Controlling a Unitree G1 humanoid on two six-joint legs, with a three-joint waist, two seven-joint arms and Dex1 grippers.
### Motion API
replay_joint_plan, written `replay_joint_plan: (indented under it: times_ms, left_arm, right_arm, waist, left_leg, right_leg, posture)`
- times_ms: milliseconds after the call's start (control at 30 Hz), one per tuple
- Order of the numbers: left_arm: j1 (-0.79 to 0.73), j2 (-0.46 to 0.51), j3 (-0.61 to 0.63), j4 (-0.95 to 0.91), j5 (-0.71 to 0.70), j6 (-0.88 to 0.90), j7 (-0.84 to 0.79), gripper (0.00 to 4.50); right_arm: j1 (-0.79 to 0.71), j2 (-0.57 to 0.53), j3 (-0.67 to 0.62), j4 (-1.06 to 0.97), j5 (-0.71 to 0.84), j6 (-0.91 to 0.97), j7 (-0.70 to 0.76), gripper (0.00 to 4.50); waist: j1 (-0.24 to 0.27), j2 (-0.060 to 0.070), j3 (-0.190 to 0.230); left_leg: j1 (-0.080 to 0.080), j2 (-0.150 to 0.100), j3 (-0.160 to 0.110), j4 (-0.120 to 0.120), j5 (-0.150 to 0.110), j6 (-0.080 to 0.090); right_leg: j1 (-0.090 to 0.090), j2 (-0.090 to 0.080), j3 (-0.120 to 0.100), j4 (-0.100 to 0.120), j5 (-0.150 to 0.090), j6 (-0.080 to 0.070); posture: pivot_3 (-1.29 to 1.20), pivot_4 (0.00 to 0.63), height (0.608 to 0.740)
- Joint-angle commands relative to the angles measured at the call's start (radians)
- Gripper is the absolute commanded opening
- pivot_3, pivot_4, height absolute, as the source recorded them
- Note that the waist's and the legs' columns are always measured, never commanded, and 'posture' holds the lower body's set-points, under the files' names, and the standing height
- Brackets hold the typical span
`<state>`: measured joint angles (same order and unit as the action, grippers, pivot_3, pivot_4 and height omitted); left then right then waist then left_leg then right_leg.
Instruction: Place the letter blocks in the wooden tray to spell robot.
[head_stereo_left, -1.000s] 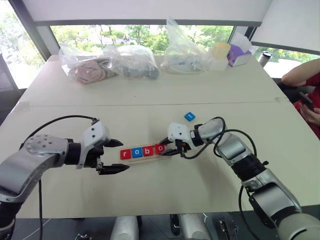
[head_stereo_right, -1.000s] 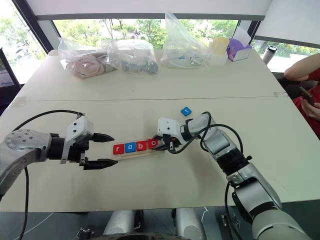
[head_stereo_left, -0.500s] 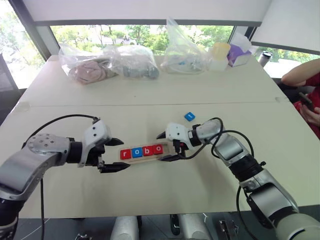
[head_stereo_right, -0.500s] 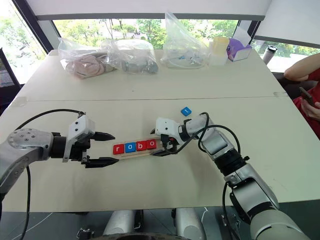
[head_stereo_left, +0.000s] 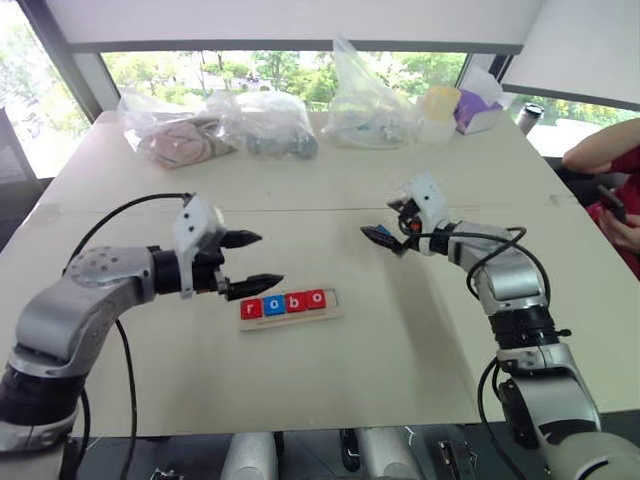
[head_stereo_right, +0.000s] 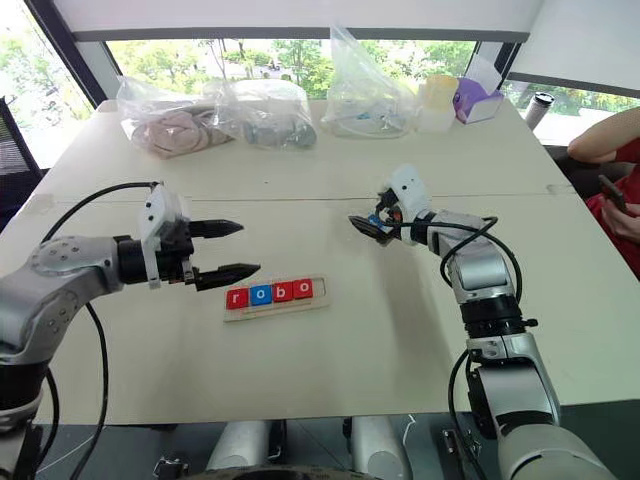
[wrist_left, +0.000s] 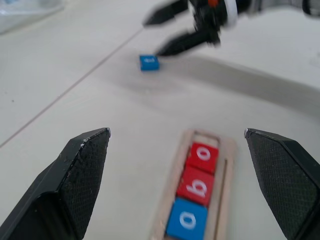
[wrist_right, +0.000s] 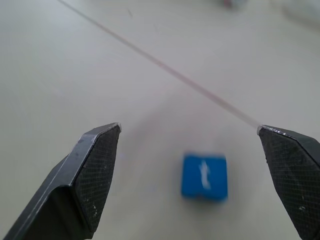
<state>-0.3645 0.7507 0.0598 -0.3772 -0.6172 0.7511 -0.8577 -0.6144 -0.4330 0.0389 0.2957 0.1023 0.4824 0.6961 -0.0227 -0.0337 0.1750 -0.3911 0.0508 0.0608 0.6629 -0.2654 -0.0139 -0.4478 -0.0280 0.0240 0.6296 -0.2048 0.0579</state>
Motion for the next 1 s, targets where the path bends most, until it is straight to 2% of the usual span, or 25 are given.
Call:
replay_joint_plan:
  times_ms: [33,300,400,533,567,667,767,867,1000]
  left_arm:
    - [-0.049,-0.051,-0.022,0.022,0.036,-0.051,0.039,4.50]
    - [-0.084,-0.105,-0.094,0.068,0.100,-0.097,0.040,4.50]
    - [-0.070,-0.100,-0.077,0.058,0.099,-0.089,0.043,4.50]
    - [-0.058,-0.091,-0.062,0.059,0.100,-0.088,0.044,4.50]
    - [-0.058,-0.092,-0.062,0.059,0.100,-0.088,0.045,4.50]
    - [-0.057,-0.095,-0.062,0.058,0.101,-0.087,0.047,4.50]
    - [-0.066,-0.114,-0.078,0.050,0.106,-0.090,0.060,4.50]
    - [-0.061,-0.113,-0.090,0.013,0.112,-0.094,0.056,4.50]
    - [-0.073,-0.101,-0.130,-0.024,0.086,-0.074,-0.005,4.50]
  right_arm:
    - [-0.036,0.027,0.001,0.081,-0.018,-0.067,-0.047,4.46]
    - [-0.160,0.082,0.010,0.405,-0.056,-0.234,-0.097,4.46]
    - [-0.169,0.082,0.015,0.437,-0.061,-0.270,-0.081,3.57]
    - [-0.156,0.082,0.008,0.410,-0.052,-0.257,-0.072,1.54]
    - [-0.153,0.083,0.005,0.403,-0.049,-0.250,-0.074,1.21]
    - [-0.149,0.085,-0.001,0.386,-0.046,-0.235,-0.085,1.23]
    - [-0.139,0.092,-0.071,0.267,-0.034,-0.123,-0.238,1.23]
    - [-0.010,0.169,-0.206,-0.168,-0.010,0.233,-0.470,1.23]
    - [0.221,0.360,-0.221,-0.695,0.001,0.652,-0.620,1.23]
  waist:
    - [-0.003,0.000,0.000]
    - [-0.023,0.000,0.000]
    - [-0.024,0.000,0.000]
    - [-0.022,0.000,0.000]
    - [-0.022,0.000,0.000]
    - [-0.021,0.000,0.000]
    - [-0.020,0.001,0.001]
    - [-0.017,0.001,0.001]
    - [-0.014,0.001,0.000]
  left_leg:
    - [0.000,0.000,0.000,0.000,0.000,0.000]
    - [0.000,0.000,-0.002,0.000,0.000,0.000]
    - [0.000,0.000,-0.002,0.000,0.000,0.000]
    - [0.000,0.000,-0.003,0.000,0.000,0.000]
    - [0.000,0.000,-0.003,0.000,0.000,0.000]
    - [0.000,-0.001,-0.004,0.000,0.000,0.000]
    - [0.000,-0.001,-0.004,0.000,0.000,0.000]
    - [-0.001,-0.001,-0.006,0.000,0.000,0.000]
    - [-0.001,0.000,-0.009,-0.003,0.000,0.000]
  right_leg:
    - [0.000,0.000,0.000,0.000,0.000,0.000]
    - [0.001,0.001,0.000,0.000,0.000,0.000]
    - [0.001,0.001,0.000,0.000,0.000,0.001]
    - [0.001,0.001,0.000,0.000,0.000,0.001]
    - [0.001,0.001,0.000,0.000,0.000,0.001]
    - [0.002,0.001,0.000,0.000,0.000,0.001]
    - [0.002,0.001,0.000,0.000,0.000,0.001]
    - [0.002,0.001,0.000,0.000,0.000,0.001]
    - [0.001,0.001,-0.003,0.001,-0.002,0.003]
  posture:
    - [0.00,0.150,0.739]
    - [0.00,0.150,0.739]
    - [0.00,0.150,0.739]
    - [0.00,0.150,0.739]
    - [0.00,0.150,0.739]
    - [0.00,0.150,0.739]
    - [0.00,0.150,0.739]
    - [0.00,0.150,0.739]
    - [0.00,0.150,0.739]
